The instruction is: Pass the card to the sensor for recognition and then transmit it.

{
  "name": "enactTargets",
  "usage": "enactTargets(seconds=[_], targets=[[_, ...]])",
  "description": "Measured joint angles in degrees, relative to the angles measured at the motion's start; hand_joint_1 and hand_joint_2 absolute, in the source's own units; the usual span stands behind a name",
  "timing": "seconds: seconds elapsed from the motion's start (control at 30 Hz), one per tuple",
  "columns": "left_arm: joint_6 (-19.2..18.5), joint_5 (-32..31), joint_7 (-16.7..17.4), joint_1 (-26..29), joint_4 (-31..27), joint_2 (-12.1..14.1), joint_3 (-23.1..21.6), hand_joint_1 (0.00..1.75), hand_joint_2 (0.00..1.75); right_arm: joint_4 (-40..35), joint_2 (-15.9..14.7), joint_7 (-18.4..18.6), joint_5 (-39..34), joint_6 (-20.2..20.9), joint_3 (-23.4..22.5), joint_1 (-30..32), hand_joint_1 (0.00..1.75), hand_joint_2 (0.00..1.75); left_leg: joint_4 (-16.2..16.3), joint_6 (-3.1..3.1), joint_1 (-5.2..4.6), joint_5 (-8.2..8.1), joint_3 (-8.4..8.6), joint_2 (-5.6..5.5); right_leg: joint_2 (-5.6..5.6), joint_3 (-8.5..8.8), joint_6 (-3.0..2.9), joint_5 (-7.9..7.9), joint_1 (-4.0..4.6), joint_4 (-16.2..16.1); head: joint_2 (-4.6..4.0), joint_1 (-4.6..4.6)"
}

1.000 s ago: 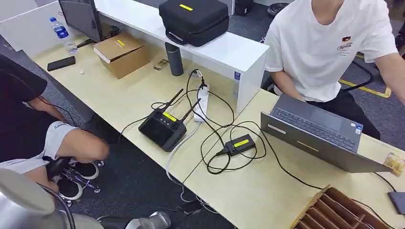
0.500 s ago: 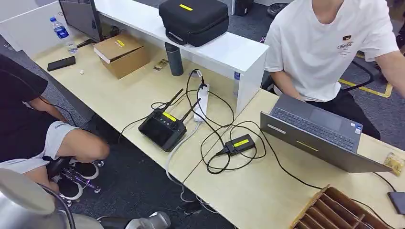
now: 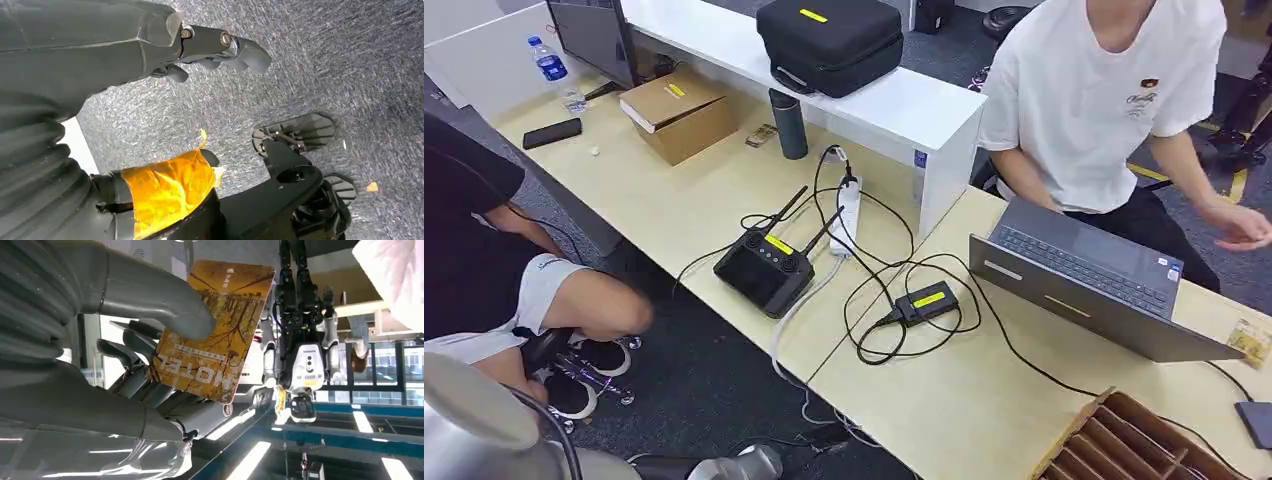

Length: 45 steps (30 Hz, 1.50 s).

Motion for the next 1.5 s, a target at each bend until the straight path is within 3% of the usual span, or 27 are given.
enactTargets(seconds=[0.1, 0.33, 0.5, 0.67, 0.9, 1.1, 1.33, 1.5], targets=[[0.96, 0.44, -0.17, 0.11, 0.0, 0.0, 0.22, 0.0, 1.75, -1.05, -0.63, -0.83, -1.9, -1.22, -0.04, 1.35, 1.75, 1.75, 0.0, 0.0, 0.0, 0.0, 0.01, 0.0, 0.0, -0.01, 0.0, 0.0, 0.0, -0.01, 0.0, 0.0], [5.34, 0.55, -5.27, 0.22, 0.0, 0.11, 1.09, 0.0, 1.75, -6.8, -5.66, -2.93, -6.54, -6.4, -2.49, 11.16, 1.75, 1.75, 0.01, 0.0, 0.0, -0.01, -0.06, -0.31, -0.31, 0.07, 0.04, -0.03, 0.0, -0.08, 0.0, 0.0], [12.96, 0.66, -11.65, -0.21, 0.0, 0.83, 1.53, 0.0, 1.75, -13.51, -9.97, -3.48, -11.43, -8.0, -6.76, 20.1, 1.75, 1.75, 0.04, 0.01, 0.02, -0.02, -0.04, -0.39, -0.37, 0.09, 0.06, -0.04, 0.01, -0.16, 0.0, 0.0], [9.95, 3.06, -10.08, 0.06, 0.0, 1.6, 3.06, 0.0, 1.75, -22.72, -13.51, -4.96, -13.62, -8.79, -12.99, 30.8, 1.75, 1.75, 0.01, 0.04, 0.01, -0.09, -0.1, -0.27, -0.26, 0.05, 0.07, -0.05, 0.0, -0.15, 0.0, 0.0], [8.06, 4.92, -9.88, 1.03, 0.0, 1.6, 5.6, 0.0, 1.75, -32.53, -15.39, -6.19, -14.16, -8.92, -18.54, 39.37, 1.75, 1.75, -0.01, 0.04, 0.01, -0.09, -0.1, -0.28, -0.26, 0.02, 0.07, -0.07, 0.01, -0.15, 0.0, 0.0], [7.39, 5.49, -8.33, 1.37, 0.0, 1.53, 6.93, 0.0, 1.75, -38.23, -16.04, -6.91, -13.32, -9.0, -20.33, 44.34, 1.75, 1.75, -0.02, 0.04, 0.01, -0.09, -0.09, -0.27, -0.26, 0.03, 0.07, -0.07, 0.01, -0.15, 0.0, 0.0], [7.25, 5.62, -8.37, 1.41, 0.0, 1.51, 7.06, 0.0, 1.75, -38.71, -16.09, -6.91, -13.0, -9.05, -20.44, 44.83, 1.75, 1.75, -0.02, 0.04, 0.01, -0.09, -0.09, -0.27, -0.26, 0.03, 0.07, -0.07, 0.01, -0.15, 0.0, 0.02], [6.32, 6.4, -8.39, 2.21, 0.0, 1.36, 8.61, 0.0, 1.75, -44.15, -16.37, -6.84, -8.83, -11.39, -21.88, 54.58, 1.75, 1.75, -0.04, 0.04, 0.01, -0.1, -0.12, -0.28, -0.28, 0.03, 0.07, -0.09, 0.0, -0.16, 0.0, 0.0]])
